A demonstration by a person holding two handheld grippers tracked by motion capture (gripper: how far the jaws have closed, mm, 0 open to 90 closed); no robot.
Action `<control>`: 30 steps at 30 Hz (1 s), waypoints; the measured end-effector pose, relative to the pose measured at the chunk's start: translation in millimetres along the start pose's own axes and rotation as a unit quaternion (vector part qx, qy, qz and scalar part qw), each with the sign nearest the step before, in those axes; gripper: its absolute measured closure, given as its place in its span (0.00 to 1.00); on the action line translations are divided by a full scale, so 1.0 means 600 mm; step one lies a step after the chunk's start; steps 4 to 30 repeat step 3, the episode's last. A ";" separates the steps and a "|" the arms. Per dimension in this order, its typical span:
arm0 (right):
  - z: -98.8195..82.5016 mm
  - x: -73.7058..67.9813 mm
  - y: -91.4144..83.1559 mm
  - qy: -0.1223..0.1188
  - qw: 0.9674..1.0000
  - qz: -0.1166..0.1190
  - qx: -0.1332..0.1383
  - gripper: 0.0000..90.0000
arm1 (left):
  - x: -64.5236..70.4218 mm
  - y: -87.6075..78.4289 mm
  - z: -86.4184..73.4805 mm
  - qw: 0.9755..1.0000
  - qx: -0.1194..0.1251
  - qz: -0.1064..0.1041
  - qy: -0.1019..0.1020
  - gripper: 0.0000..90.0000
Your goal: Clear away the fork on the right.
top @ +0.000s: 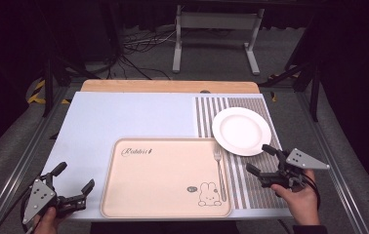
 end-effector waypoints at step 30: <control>-0.020 0.003 -0.011 0.004 1.000 -0.005 0.013 0.03 | 0.001 0.000 0.001 1.000 0.001 -0.001 -0.001 0.00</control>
Point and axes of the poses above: each handheld gripper's, and its own axes: y roughly forward along the jaws, z roughly out of its top, x roughly to its right, the point moved 7 cm from there along y, roughly forward along the jaws, and after that the axes turned 11 degrees about -y, right-handed, at the moved point
